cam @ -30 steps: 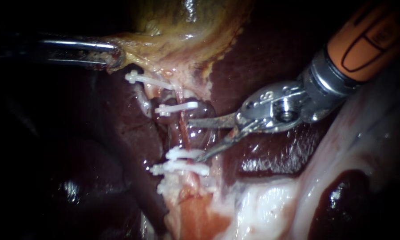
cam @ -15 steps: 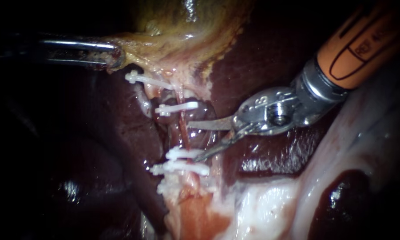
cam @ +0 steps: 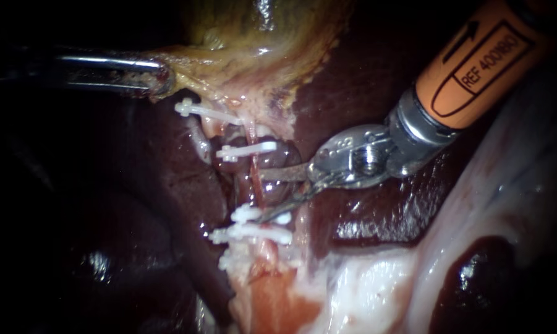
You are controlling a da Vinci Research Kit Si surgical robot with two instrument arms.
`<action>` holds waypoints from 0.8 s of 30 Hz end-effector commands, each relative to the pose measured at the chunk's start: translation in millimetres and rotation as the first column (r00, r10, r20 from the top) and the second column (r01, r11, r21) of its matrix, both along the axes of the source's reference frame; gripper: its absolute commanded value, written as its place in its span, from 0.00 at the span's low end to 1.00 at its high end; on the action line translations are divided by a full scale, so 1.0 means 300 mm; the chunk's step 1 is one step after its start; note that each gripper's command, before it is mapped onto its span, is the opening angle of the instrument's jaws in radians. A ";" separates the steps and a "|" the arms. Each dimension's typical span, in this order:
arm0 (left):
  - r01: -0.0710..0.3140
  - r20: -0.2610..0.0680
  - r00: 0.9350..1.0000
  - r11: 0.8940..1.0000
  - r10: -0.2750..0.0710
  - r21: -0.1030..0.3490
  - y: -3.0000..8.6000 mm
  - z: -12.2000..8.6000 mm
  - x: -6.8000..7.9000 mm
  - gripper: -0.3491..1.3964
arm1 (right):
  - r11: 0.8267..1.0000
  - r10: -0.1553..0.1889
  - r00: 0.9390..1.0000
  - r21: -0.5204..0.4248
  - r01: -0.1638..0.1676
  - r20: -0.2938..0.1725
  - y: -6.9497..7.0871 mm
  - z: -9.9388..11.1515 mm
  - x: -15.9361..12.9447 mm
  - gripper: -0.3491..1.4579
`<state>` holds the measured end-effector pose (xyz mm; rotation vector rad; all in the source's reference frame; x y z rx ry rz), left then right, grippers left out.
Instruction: Go to the cutting position right tube
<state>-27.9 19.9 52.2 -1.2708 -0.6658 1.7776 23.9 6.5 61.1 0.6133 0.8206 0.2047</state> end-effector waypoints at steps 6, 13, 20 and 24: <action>0.000 0.000 1.000 1.000 0.000 0.000 -0.0001 0.0000 -0.0001 0.00 | 1.000 0.001 1.000 0.009 -0.001 0.004 -0.0007 0.0023 0.0040 0.86; 0.001 -0.001 1.000 1.000 -0.001 0.000 -0.0001 -0.0001 -0.0002 0.00 | 1.000 0.000 1.000 0.015 0.000 0.008 -0.0021 0.0047 0.0099 0.90; 0.001 -0.001 1.000 1.000 -0.001 0.000 -0.0002 -0.0002 -0.0002 0.00 | 0.999 0.018 1.000 0.028 -0.018 -0.002 -0.0020 0.0067 0.0138 0.92; 0.001 -0.001 1.000 1.000 -0.001 0.000 -0.0003 -0.0004 -0.0004 0.00 | 0.999 0.034 0.999 0.039 -0.033 -0.011 -0.0021 0.0074 0.0154 0.93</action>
